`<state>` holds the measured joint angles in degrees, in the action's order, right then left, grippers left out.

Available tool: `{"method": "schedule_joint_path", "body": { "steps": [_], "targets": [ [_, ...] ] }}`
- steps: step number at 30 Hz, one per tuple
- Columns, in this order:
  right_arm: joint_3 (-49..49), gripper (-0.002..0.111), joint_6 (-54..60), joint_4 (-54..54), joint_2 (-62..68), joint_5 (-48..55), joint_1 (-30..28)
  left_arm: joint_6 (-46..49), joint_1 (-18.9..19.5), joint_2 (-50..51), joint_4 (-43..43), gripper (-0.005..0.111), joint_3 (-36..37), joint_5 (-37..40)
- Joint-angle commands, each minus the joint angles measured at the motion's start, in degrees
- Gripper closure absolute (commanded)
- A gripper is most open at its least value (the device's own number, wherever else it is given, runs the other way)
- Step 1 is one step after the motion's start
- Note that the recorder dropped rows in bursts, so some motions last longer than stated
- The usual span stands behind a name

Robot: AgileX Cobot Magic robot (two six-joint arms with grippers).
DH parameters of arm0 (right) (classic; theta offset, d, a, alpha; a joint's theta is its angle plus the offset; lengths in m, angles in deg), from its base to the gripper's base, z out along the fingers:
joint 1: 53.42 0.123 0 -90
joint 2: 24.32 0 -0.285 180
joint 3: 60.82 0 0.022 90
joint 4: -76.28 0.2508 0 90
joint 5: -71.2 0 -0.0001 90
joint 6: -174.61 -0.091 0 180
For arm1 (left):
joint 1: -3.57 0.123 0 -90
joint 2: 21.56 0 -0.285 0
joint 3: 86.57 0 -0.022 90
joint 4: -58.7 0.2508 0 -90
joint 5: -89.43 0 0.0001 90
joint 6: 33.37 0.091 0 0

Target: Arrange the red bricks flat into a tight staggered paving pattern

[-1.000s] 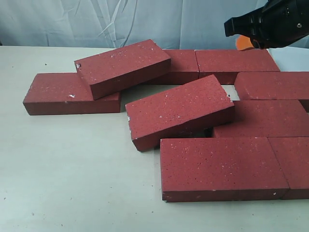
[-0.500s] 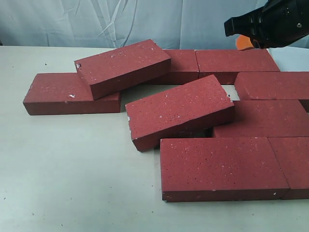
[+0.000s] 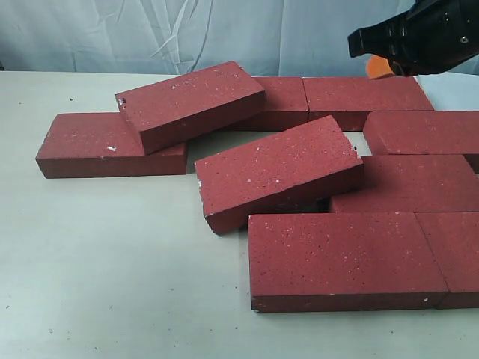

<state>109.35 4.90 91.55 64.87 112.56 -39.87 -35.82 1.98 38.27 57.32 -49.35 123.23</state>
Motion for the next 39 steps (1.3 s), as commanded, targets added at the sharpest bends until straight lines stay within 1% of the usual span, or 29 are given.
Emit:
{"method": "schedule_joint_path", "body": {
  "steps": [1,4,6,12,16,20,24,27,30,33,34,37,38,39],
  "targets": [
    [0.24,0.109,0.14,-1.23,0.08,0.19,0.21,0.00,-0.25,4.01,-1.80,0.107,-0.31,1.29],
    [0.24,0.109,0.14,-1.23,0.08,-0.69,0.21,0.54,-0.25,7.01,-2.75,0.107,-0.31,0.83],
    [0.24,0.109,0.14,-1.23,0.18,-0.71,0.21,3.55,-0.25,9.33,-5.41,0.107,-0.31,0.72],
    [0.24,0.109,-0.07,-1.23,0.16,-0.71,0.21,18.23,-0.25,16.48,-22.34,0.107,-0.31,0.93],
    [0.24,0.109,-0.04,-1.23,0.88,-0.61,0.21,26.01,-0.25,20.72,-32.21,0.107,-0.31,1.37],
    [0.24,0.109,-0.04,-1.23,3.95,-0.38,0.21,32.93,-0.25,24.08,-39.69,0.107,-0.31,2.41],
    [0.24,0.109,-0.04,-1.23,7.33,-0.38,0.21,36.57,-0.40,26.96,-44.16,0.107,-0.31,2.57],
    [0.24,0.109,-0.04,-0.33,10.22,-0.38,0.21,37.56,-2.66,29.71,-44.67,0.107,-0.31,2.57],
    [0.24,0.109,-0.04,1.26,12.44,-0.24,0.21,38.74,-6.88,32.71,-44.04,0.107,-0.70,2.35],
    [0.24,0.109,-0.04,1.72,13.61,0.01,0.21,39.03,-10.49,35.10,-42.51,0.107,-2.87,2.35],
    [0.24,0.109,0.11,1.72,13.73,0.14,0.21,39.03,-12.44,36.47,-41.36,0.107,-4.55,1.90],
    [0.24,0.109,0.51,1.36,13.73,0.83,0.21,39.03,-14.84,38.72,-41.12,0.107,-6.63,-1.48],
    [0.24,0.109,0.61,0.93,13.87,0.92,0.21,39.16,-16.41,40.26,-39.91,0.107,-7.77,-1.33],
    [0.24,0.109,0.61,0.36,13.99,0.92,0.21,39.34,-17.12,40.94,-39.45,0.107,-8.24,-1.07]
  ]
}}
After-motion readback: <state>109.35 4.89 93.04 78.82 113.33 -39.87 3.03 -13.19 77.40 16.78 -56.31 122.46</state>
